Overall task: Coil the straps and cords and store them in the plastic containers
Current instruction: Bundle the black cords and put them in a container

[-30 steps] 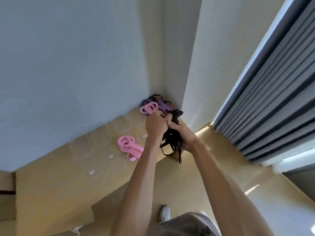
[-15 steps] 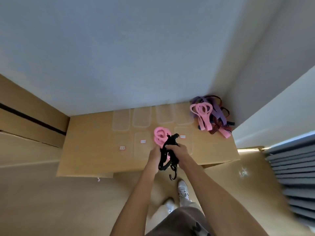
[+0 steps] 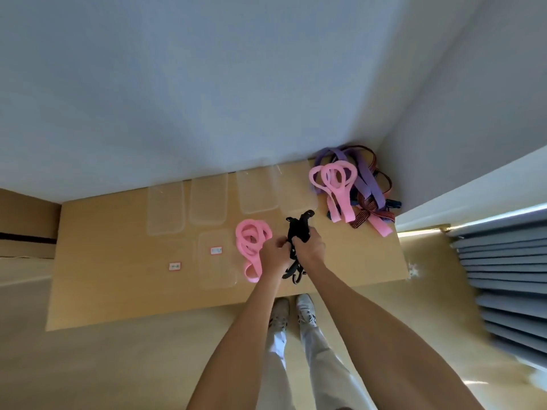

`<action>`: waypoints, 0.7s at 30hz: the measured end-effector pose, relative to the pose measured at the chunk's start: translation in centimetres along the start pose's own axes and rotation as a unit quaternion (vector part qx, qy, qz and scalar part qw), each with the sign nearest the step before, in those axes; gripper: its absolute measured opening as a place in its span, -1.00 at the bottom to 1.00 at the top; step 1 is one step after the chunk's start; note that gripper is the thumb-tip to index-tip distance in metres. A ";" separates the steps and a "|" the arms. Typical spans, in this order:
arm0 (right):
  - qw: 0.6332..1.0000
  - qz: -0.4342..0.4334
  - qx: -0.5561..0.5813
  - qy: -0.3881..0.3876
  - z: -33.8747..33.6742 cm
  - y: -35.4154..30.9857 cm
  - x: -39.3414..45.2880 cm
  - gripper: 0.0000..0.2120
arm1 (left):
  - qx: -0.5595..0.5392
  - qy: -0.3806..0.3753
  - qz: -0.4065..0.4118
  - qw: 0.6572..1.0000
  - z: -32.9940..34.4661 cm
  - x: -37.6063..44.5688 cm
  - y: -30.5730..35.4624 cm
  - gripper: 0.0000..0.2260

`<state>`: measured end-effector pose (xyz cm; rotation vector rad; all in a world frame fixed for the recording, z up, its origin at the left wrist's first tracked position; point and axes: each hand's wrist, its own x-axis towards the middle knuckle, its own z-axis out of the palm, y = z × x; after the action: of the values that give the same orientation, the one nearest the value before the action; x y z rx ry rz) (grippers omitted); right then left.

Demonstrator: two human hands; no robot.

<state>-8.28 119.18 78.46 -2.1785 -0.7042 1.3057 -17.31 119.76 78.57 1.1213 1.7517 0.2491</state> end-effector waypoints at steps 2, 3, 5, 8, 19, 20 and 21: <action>0.999 -0.010 -0.031 -0.016 0.5 -0.2 1.2 -0.62 | 0.025 0.013 0.025 0.999 0.5 1.2 -0.4 -0.80; 0.998 -0.013 -0.051 -0.021 0.6 -0.3 1.4 -0.61 | 0.045 0.019 0.035 0.998 0.7 1.5 -0.5 -0.80; 0.997 -0.020 -0.079 -0.016 0.5 -0.4 1.2 -0.59 | 0.074 0.043 0.044 0.995 0.7 1.4 -0.8 -0.81; 0.994 -0.026 -0.105 0.030 -0.8 -0.5 -0.2 -0.54 | 0.084 0.093 0.045 0.991 0.1 0.2 -0.2 -0.78; 0.978 -0.046 -0.113 0.169 -12.1 3.5 -11.2 -0.53 | 0.208 -0.034 0.391 0.896 0.3 -6.5 5.0 -0.90; 0.975 -0.039 -0.101 0.196 -13.2 4.5 -12.5 -0.53 | 0.218 -0.053 0.414 0.882 1.3 -7.5 5.3 -0.87; 0.971 -0.026 -0.086 0.220 -14.2 5.7 -13.9 -0.54 | 0.224 -0.079 0.434 0.869 2.6 -8.8 5.7 -0.83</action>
<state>-0.21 103.70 89.49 -2.4527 -0.7060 0.7120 -11.31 115.26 86.37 2.1759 1.0705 0.2788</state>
